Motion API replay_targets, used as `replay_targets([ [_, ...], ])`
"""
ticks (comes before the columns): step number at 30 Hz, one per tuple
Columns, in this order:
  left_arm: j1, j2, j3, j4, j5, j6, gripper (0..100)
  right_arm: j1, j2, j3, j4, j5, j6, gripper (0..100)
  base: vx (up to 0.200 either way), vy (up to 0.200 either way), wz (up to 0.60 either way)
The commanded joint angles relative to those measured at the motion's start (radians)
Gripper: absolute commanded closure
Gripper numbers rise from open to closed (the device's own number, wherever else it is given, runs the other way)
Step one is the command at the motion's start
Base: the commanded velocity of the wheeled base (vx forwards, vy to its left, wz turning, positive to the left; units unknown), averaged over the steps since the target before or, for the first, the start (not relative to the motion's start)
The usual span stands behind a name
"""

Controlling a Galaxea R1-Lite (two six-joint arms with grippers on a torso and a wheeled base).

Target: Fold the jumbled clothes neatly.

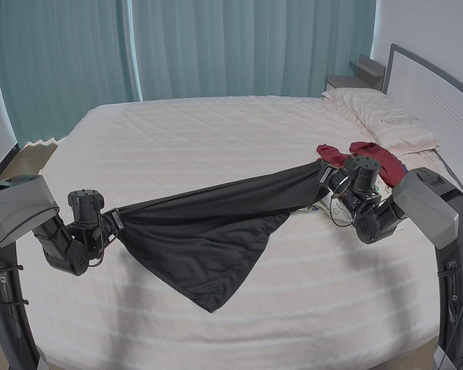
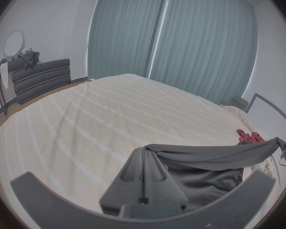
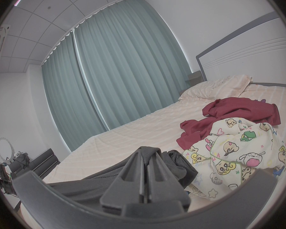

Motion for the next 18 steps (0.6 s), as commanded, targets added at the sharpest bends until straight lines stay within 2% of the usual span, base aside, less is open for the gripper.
replay_targets([
  [1,0.002,0.000,0.003,-0.019,0.001,-0.001,100,0.003,-0.038,0.039,-0.027,0.002,0.000,100,0.000,0.000,0.00],
  [8,0.002,-0.241,0.150,-0.023,-0.022,-0.005,100,-0.003,-0.253,0.258,-0.092,0.025,0.012,100,0.000,0.000,0.00],
  [11,0.002,-0.287,0.187,-0.027,-0.026,-0.005,100,-0.006,-0.298,0.328,-0.111,0.031,0.012,100,0.000,0.000,0.00],
  [13,0.002,-0.382,0.236,-0.027,-0.032,-0.009,100,-0.018,-0.384,0.470,-0.184,0.051,0.015,100,0.000,0.000,0.00],
  [18,0.002,-0.542,0.305,-0.025,-0.034,-0.007,100,-0.044,-0.543,0.646,-0.233,0.077,0.026,100,0.000,0.000,0.00],
])
